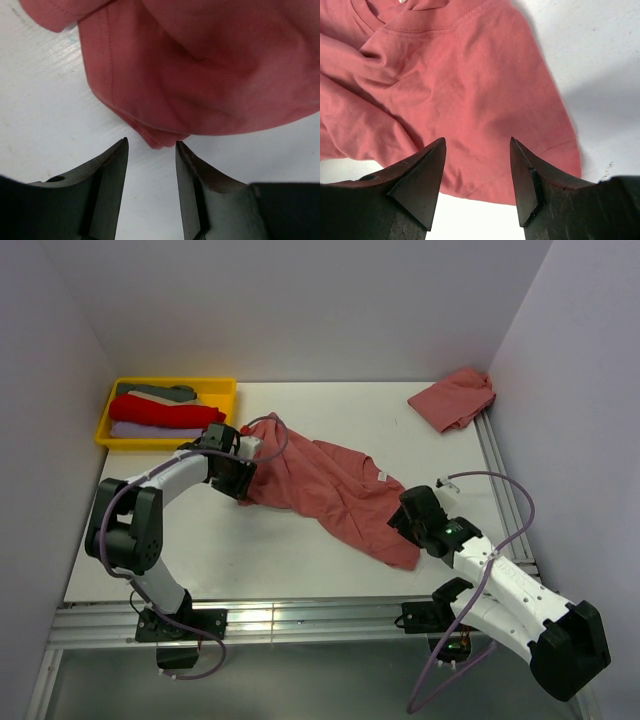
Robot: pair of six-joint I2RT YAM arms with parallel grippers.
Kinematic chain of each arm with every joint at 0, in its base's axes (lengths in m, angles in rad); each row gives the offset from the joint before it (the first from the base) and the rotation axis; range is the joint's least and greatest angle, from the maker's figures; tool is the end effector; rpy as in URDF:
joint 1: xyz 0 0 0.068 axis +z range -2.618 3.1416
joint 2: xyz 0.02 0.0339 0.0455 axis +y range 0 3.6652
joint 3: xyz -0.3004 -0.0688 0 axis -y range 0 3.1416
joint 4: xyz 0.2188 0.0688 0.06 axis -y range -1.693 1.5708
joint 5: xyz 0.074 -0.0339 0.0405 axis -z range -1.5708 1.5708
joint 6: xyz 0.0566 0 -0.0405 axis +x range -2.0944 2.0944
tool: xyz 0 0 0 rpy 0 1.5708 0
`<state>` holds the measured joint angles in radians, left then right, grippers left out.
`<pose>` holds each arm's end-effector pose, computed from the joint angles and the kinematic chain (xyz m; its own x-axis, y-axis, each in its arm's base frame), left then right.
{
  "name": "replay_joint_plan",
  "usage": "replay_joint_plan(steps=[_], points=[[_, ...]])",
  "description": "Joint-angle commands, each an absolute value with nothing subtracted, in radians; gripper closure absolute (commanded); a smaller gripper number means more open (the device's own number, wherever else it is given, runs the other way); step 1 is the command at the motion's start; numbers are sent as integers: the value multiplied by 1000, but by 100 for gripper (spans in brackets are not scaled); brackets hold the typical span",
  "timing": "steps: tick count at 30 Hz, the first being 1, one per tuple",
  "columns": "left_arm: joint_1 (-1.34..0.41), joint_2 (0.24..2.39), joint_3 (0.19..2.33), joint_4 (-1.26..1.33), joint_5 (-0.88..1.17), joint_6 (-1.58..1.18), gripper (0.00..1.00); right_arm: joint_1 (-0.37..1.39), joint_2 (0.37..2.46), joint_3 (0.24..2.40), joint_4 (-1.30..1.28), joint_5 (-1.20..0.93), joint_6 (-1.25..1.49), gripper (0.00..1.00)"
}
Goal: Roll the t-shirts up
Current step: Flatten the tshirt
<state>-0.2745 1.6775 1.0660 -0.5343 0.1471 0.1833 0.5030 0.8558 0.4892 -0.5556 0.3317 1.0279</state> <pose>0.3050 -0.0945 0.2173 -0.8028 0.4134 -0.4297 0.4807 0.8751 -0.0561 0.1191 0.0445 0.2163 -0.6034 0.5920 -0.5343 0.4514 0.8059 0.3831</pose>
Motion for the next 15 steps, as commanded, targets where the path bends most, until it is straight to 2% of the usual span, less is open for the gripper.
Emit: replay_joint_plan(steps=[1,8,11,14,15], points=[[-293,1703,1055,-486,172,153,51,488,857,495,-563,348,1017,38],[-311,1755,1058,-459,149,130,59,463,857,489,-551,339,999,38],[-316,1769,1058,-448,123,129,65,456,861,489,-551,336,988,37],[-316,1753,1060,-456,109,132,85,449,862,491,-557,334,980,36],[-316,1741,1061,-460,109,133,94,448,862,492,-558,337,977,36]])
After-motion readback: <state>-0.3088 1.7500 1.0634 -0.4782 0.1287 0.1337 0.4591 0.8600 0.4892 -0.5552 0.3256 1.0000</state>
